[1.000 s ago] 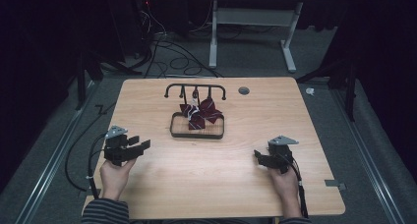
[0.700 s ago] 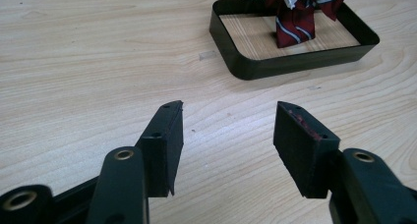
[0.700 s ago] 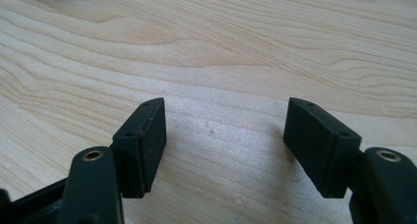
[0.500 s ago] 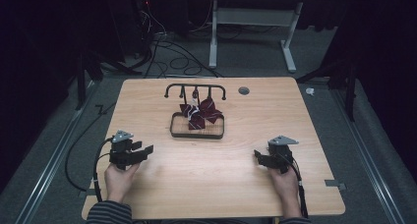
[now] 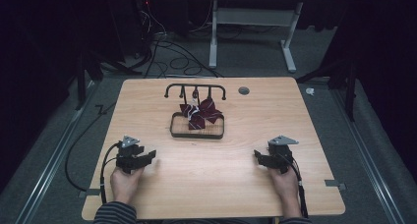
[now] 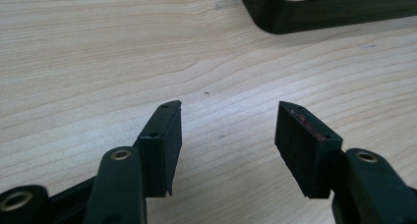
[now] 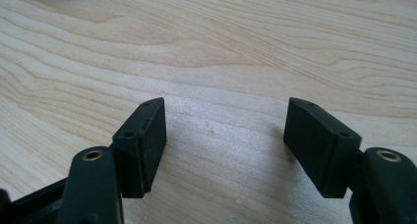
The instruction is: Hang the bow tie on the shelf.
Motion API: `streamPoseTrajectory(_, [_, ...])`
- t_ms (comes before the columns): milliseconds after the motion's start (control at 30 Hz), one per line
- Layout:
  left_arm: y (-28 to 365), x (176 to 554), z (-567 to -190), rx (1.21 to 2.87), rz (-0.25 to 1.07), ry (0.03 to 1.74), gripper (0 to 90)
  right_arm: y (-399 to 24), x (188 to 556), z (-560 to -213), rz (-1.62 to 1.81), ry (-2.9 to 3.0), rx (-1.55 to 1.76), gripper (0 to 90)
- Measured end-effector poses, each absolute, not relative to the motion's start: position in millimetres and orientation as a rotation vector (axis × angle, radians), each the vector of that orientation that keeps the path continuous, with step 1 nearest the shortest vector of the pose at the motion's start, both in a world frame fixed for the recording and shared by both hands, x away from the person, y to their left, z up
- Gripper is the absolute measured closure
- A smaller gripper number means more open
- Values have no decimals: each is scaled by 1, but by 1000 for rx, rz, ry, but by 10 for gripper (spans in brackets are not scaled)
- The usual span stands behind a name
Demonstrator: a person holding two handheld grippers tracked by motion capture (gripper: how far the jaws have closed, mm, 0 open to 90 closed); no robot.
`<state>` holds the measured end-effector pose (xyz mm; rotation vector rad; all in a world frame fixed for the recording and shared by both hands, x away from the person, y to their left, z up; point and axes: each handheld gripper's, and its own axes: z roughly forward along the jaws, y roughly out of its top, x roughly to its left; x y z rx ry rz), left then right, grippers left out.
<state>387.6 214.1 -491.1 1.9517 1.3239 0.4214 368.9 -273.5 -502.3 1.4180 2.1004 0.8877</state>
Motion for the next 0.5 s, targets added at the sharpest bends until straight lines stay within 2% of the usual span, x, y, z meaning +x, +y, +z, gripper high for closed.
streamPoseTrajectory(300, [208, 382, -505, 2006, 543, 1287, 418, -273, 369, -502, 887, 2100, 1418, 341])
streamPoseTrajectory(500, [208, 379, -508, 1984, 555, 1278, 379, -273, 369, -502, 887, 2099, 1417, 341])
